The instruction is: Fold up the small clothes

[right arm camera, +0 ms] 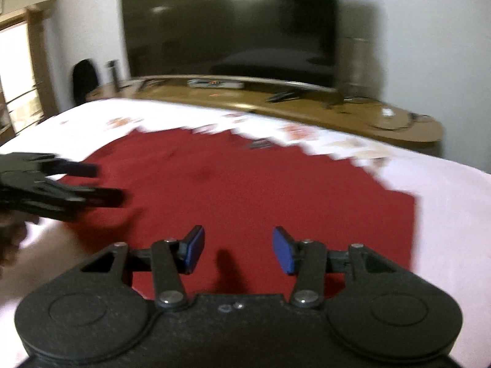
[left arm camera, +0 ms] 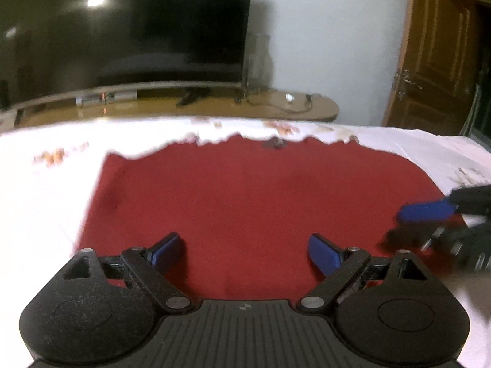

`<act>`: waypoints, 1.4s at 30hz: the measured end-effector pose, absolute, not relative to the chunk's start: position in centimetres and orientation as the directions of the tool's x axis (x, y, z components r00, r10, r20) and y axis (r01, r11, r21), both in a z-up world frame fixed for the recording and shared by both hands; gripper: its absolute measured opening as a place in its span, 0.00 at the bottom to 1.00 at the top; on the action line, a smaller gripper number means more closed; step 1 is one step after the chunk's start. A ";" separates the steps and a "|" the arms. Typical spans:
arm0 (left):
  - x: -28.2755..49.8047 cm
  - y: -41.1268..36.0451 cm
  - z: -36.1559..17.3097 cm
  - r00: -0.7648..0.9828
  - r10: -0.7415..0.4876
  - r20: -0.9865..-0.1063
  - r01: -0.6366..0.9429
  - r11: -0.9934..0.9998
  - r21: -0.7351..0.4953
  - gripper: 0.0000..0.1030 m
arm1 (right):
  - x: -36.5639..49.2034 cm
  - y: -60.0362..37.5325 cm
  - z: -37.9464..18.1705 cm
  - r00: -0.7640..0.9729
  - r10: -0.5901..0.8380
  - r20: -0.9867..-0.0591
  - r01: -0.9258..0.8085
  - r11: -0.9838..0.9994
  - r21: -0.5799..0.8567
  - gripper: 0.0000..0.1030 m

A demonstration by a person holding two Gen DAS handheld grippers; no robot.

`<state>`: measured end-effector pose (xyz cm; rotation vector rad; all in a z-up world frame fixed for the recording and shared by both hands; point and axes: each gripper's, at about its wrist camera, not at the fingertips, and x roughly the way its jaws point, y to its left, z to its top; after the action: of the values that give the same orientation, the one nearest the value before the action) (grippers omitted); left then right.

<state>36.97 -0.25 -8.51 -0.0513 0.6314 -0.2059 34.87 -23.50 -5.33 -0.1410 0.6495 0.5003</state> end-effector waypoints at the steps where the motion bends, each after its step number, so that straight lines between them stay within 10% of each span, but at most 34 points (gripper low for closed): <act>1: 36.8 -0.6 -8.9 0.782 -0.212 -0.586 0.176 0.977 -0.118 0.87 | 34.6 -22.7 -5.6 0.672 0.407 -0.619 -0.494 0.869 0.034 0.36; 42: 42.3 1.9 -8.8 0.768 -0.153 -0.622 0.173 0.984 -0.028 0.92 | 39.2 -28.6 -7.2 0.772 0.166 -0.614 -0.246 0.968 -0.048 0.36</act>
<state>42.31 1.91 -8.84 0.0321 0.6721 -0.1768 39.21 -28.58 -7.16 -0.1281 0.6518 0.2236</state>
